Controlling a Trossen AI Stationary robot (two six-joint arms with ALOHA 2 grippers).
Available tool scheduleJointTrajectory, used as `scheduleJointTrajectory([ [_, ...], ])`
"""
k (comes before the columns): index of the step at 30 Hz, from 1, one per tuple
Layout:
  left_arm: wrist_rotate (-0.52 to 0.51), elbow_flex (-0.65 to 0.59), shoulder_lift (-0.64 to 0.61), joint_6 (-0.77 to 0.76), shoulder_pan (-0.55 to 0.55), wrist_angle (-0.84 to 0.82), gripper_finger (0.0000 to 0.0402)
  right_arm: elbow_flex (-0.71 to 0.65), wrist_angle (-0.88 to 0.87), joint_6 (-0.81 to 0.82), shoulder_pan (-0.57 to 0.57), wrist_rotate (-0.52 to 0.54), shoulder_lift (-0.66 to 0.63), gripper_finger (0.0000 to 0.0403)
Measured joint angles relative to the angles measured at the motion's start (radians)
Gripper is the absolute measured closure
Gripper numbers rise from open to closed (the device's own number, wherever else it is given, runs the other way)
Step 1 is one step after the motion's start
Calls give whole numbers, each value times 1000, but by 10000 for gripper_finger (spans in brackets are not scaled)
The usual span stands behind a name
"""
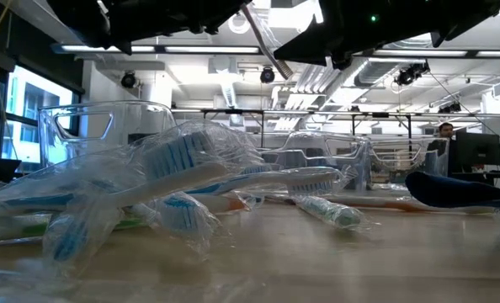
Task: Pick & Place Toothbrushes
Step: Put the orange toothbrush into the top left transparent bin
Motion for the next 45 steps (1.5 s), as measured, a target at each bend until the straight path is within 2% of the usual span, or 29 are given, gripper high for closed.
scheduleJointTrajectory([
  [4, 1, 0, 0, -1, 0, -1, 334, 0, 1, 0, 0, -3, 0, 399],
  [10, 1, 0, -1, 0, 0, 2, 355, -1, 11, 0, 4, -5, 0, 399],
  [14, 2, 0, -1, 26, 0, -3, 355, -1, 19, -39, 23, 11, 0, 379],
  [21, 2, 0, -18, 36, 6, -16, 355, -1, 39, -104, 81, 153, -32, 306],
  [24, 4, 0, -61, 51, 31, -66, 355, -1, -18, -122, 114, 201, -78, 280],
  [28, 3, 0, -141, 67, 89, -196, 355, -1, -100, -124, 167, 308, -148, 262],
  [32, -7, 0, -236, 109, 156, -337, 355, 0, -175, -74, 207, 383, -191, 262],
  [36, -93, 0, -343, 157, 227, -531, 355, 0, -214, -20, 219, 396, -203, 269],
  [41, -302, 0, -467, 188, 299, -803, 355, 0, -252, 29, 212, 395, -202, 276],
  [45, -472, 0, -542, 188, 336, -956, 355, 0, -275, 80, 195, 393, -201, 279],
])
